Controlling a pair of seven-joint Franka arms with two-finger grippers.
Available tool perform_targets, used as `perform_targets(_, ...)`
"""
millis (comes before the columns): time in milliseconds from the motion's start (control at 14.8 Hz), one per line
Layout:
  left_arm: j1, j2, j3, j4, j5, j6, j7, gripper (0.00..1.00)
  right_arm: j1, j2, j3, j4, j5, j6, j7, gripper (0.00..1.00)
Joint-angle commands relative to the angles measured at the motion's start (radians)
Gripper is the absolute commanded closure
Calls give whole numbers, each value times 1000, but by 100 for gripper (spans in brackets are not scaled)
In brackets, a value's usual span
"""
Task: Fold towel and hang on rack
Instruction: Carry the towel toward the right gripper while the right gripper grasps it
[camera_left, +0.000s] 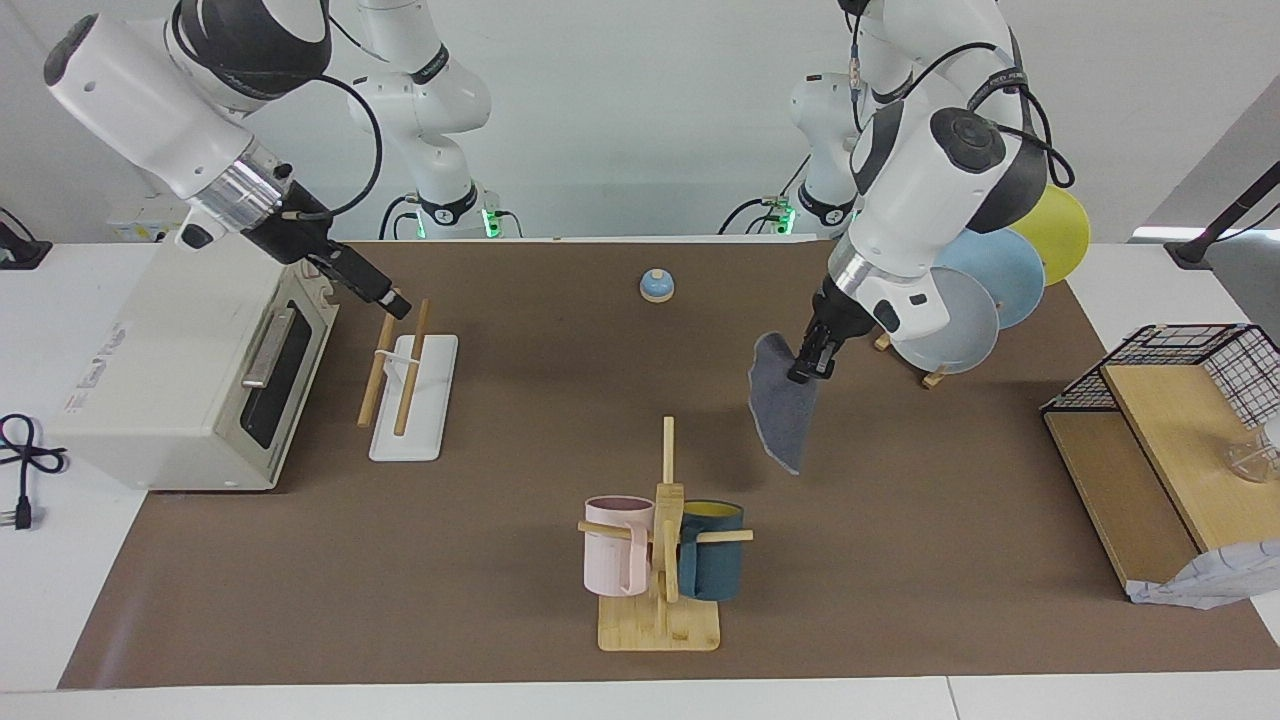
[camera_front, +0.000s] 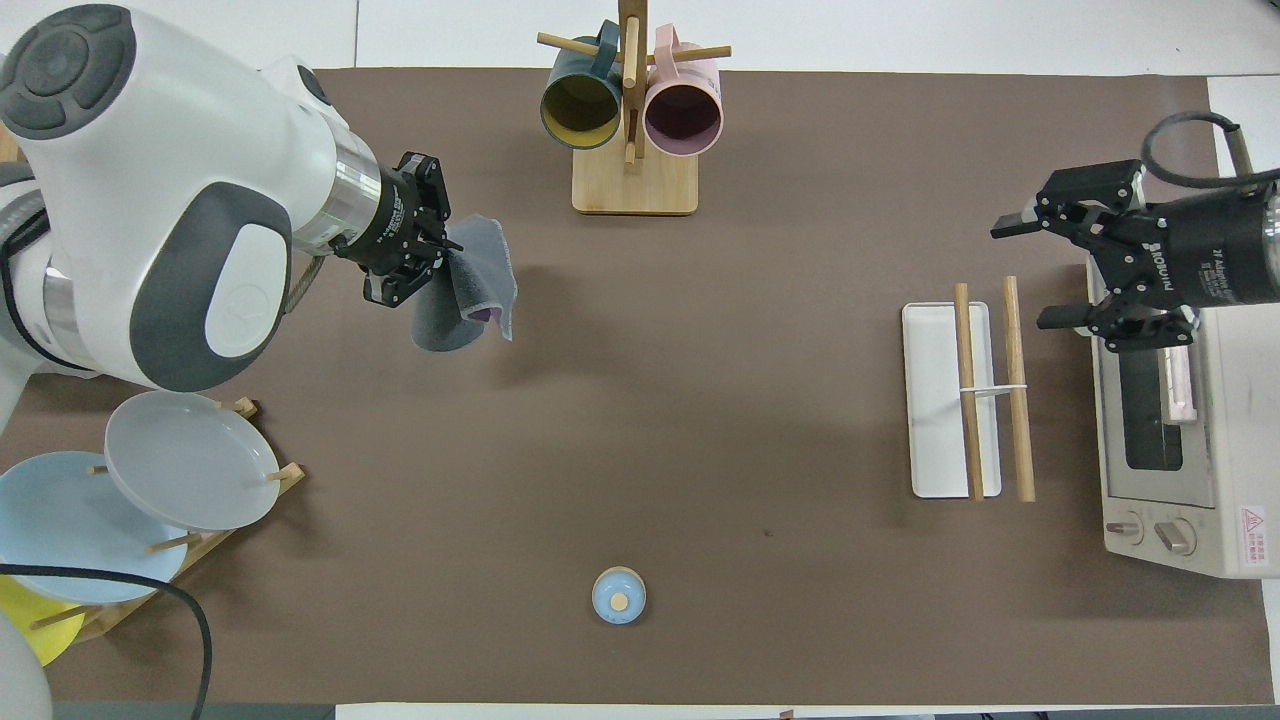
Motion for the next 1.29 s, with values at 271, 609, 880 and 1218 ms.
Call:
perform_targets(271,-20,-20,-67,34,-6,24,-596,100,163,-69,7,-122,245,218,609,0)
perform_targets(609,-61,-32,-94,34,4,87,-887,100,295,-35,8,-148,314,298,750,0)
perform_targets(880,-96,-41,-94,29,10,145,-1039,100,306,17,14,-148,418,340,759,0)
perform_targets(1218,-138,-49,-97,22,80,162,-1181,100,397,35,16,-148,429,451,814,0)
